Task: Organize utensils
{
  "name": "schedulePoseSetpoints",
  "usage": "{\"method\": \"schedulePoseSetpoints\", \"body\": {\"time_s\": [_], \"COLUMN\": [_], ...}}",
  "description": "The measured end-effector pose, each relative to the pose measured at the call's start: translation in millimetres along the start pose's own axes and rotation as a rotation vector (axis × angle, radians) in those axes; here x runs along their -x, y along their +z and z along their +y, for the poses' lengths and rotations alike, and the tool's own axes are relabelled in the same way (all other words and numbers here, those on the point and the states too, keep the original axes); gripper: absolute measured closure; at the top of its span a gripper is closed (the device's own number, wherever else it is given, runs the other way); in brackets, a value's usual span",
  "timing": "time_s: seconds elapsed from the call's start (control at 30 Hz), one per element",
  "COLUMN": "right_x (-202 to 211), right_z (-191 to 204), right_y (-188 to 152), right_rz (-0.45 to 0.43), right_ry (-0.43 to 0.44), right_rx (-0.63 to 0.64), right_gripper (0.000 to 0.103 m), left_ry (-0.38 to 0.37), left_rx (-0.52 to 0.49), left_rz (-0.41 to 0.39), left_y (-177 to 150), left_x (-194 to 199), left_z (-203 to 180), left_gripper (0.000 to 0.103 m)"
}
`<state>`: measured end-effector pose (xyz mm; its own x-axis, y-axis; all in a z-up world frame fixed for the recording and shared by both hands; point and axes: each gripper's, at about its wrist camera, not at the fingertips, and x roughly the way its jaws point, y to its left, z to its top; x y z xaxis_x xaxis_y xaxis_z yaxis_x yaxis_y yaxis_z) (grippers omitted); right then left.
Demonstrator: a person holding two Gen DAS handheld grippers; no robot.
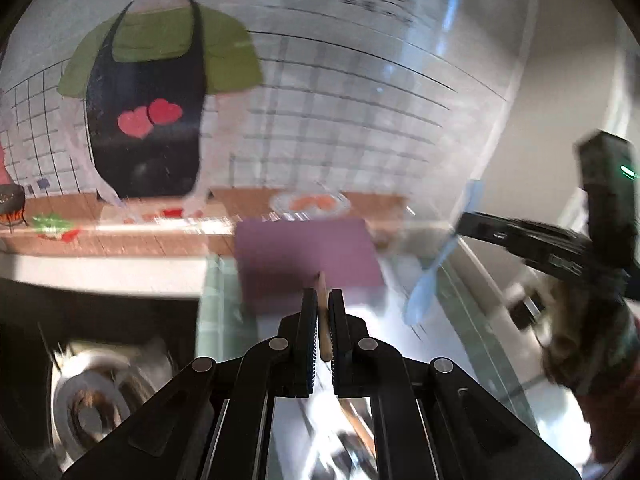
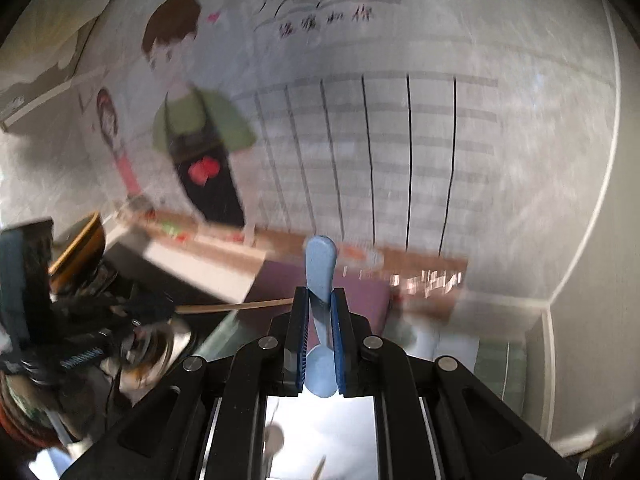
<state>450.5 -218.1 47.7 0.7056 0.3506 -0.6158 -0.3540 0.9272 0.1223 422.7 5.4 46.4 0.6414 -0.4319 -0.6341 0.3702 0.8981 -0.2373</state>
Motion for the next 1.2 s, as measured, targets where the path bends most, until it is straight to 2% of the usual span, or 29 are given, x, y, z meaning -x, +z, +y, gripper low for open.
{"method": "schedulePoseSetpoints", "body": {"time_s": [0.03,0.07,0.17,0.23,0.27,0.4,0.5,0.63,0.8,0.87,0.97,1.1,1.2], "right_x": [0,0,0,-1,-2,-9,-22,-46,-106,-140,-180,-208,-217], "right_z": [-1,-2,-6,-9,-10,-9,-7,-11,-21,-24,-24,-15,-15], "right_y": [-5,-7,-10,-9,-9,-14,-19,-12,33,51,68,75,71], "right_rz": [0.038,0.059,0.075,0.083,0.088,0.110,0.145,0.158,0.161,0.198,0.255,0.299,0.360], "right_ry": [0.017,0.032,0.021,0.019,0.025,0.021,0.026,0.021,0.062,0.089,0.079,0.042,0.108], "right_rx": [-0.003,-0.007,-0.008,-0.021,-0.030,-0.031,-0.025,-0.040,-0.105,-0.133,-0.126,-0.060,-0.081], "right_gripper": [0.090,0.084,0.071,0.071,0.071,0.071,0.070,0.070,0.070,0.070,0.072,0.073,0.074], "left_ry": [-0.022,-0.043,-0.070,-0.039,-0.030,-0.066,-0.054,-0.007,0.028,0.041,0.065,0.077,0.074], "left_rx": [-0.002,0.003,0.028,0.031,0.033,0.081,0.101,0.142,0.202,0.208,0.205,0.216,0.226], "left_rz": [0.032,0.059,0.129,0.137,0.139,0.151,0.147,0.130,0.133,0.133,0.129,0.125,0.122], "left_y": [-10,-19,-46,-60,-65,-77,-77,-72,-75,-77,-82,-85,-87], "left_x": [4,6,10,13,14,15,11,4,-3,-2,2,3,0], "left_z": [-5,-8,-11,-10,-9,1,7,15,27,31,37,46,49], "left_gripper": [0.097,0.095,0.095,0.089,0.082,0.067,0.052,0.052,0.050,0.050,0.050,0.049,0.049]}}
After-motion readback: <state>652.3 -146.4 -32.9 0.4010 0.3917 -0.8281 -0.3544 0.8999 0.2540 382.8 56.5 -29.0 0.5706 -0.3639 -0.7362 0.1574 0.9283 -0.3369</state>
